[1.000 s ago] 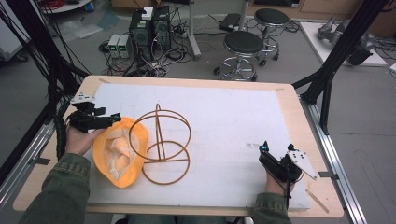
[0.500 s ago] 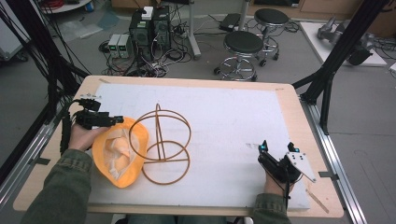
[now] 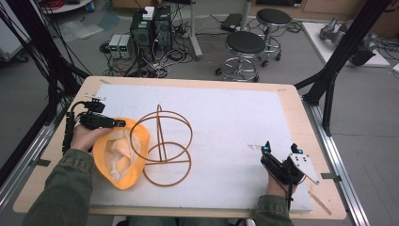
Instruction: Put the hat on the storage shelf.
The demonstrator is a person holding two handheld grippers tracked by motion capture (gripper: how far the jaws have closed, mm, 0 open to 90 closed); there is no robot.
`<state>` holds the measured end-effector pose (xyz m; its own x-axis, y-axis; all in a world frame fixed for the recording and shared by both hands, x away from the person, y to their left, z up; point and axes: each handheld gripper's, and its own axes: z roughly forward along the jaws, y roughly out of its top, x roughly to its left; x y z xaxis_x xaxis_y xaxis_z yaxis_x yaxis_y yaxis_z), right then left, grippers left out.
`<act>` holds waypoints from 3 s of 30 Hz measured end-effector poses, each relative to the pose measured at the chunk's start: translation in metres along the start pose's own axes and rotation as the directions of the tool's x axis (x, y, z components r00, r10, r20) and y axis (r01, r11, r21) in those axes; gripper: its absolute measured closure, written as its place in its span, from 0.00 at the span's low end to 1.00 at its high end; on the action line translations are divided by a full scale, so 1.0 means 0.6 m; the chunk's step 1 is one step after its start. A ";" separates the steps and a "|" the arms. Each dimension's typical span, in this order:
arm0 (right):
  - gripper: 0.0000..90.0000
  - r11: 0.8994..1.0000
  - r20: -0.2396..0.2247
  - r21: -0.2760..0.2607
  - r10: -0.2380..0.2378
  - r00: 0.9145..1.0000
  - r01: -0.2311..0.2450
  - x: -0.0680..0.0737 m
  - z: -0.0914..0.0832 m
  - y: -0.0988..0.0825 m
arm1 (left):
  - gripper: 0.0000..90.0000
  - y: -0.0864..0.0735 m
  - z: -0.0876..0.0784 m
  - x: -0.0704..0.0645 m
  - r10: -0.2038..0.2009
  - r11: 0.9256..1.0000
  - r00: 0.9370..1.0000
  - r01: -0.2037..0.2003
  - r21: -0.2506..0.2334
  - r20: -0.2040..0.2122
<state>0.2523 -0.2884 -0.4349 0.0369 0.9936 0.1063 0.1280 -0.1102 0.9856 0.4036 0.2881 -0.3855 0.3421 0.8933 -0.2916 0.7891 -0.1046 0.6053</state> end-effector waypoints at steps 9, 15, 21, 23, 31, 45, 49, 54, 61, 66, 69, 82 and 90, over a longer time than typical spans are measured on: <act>0.09 1.000 -0.001 0.008 0.002 1.000 -0.002 0.001 0.000 -0.001 | 0.98 0.000 -0.022 -0.002 -0.001 0.999 1.000 0.002 -0.036 0.027; 0.09 1.000 -0.001 0.007 -0.003 1.000 0.003 0.000 0.001 -0.001 | 0.98 0.005 -0.049 -0.013 0.021 0.995 0.998 -0.015 -0.100 0.054; 0.09 1.000 -0.004 0.011 -0.002 1.000 0.002 0.000 0.001 -0.001 | 0.98 0.014 -0.072 -0.035 0.088 0.983 0.996 -0.085 -0.161 0.013; 0.09 1.000 -0.005 0.008 -0.007 1.000 0.007 0.000 0.001 -0.001 | 0.98 0.017 -0.082 -0.041 0.109 0.974 0.994 -0.106 -0.201 0.005; 0.09 1.000 -0.006 0.015 -0.006 1.000 0.007 0.000 0.002 -0.002 | 0.98 0.019 -0.100 -0.044 0.127 0.952 0.992 -0.123 -0.280 -0.004; 0.09 1.000 -0.009 0.009 -0.011 1.000 0.011 0.001 0.000 -0.001 | 0.98 0.044 -0.144 -0.096 0.221 0.841 0.970 -0.242 -0.484 -0.101; 0.09 1.000 -0.008 0.009 -0.005 1.000 0.005 -0.001 0.000 -0.001 | 0.98 0.051 -0.152 -0.112 0.241 0.811 0.964 -0.265 -0.522 -0.114; 0.09 1.000 -0.007 0.010 -0.003 1.000 0.003 -0.002 -0.001 -0.001 | 0.98 0.059 -0.155 -0.125 0.289 0.809 0.953 -0.295 -0.508 -0.094; 0.09 1.000 -0.008 0.011 -0.008 1.000 0.008 -0.001 0.000 -0.001 | 0.98 0.064 -0.169 -0.146 0.319 0.768 0.942 -0.321 -0.554 -0.105; 0.09 1.000 -0.008 0.015 -0.009 1.000 0.009 -0.001 0.000 -0.002 | 0.98 0.069 -0.177 -0.150 0.313 0.744 0.944 -0.311 -0.592 -0.103; 0.09 1.000 -0.009 0.015 -0.008 1.000 0.008 -0.001 0.000 -0.002 | 0.98 0.072 -0.185 -0.160 0.320 0.723 0.942 -0.314 -0.615 -0.105; 0.09 1.000 -0.016 0.015 0.001 1.000 -0.001 -0.002 0.000 -0.002 | 0.98 0.083 -0.213 -0.206 0.386 0.647 0.917 -0.343 -0.681 -0.095; 0.09 1.000 -0.016 0.012 0.004 1.000 -0.004 -0.001 -0.001 -0.002 | 0.98 0.080 -0.229 -0.236 0.443 0.612 0.893 -0.361 -0.704 -0.072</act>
<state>0.2515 -0.2891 -0.4361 0.0211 0.9934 0.1125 0.1396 -0.1144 0.9836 0.3227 0.2167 -0.2133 0.6186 0.7833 0.0612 0.0009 -0.0786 0.9969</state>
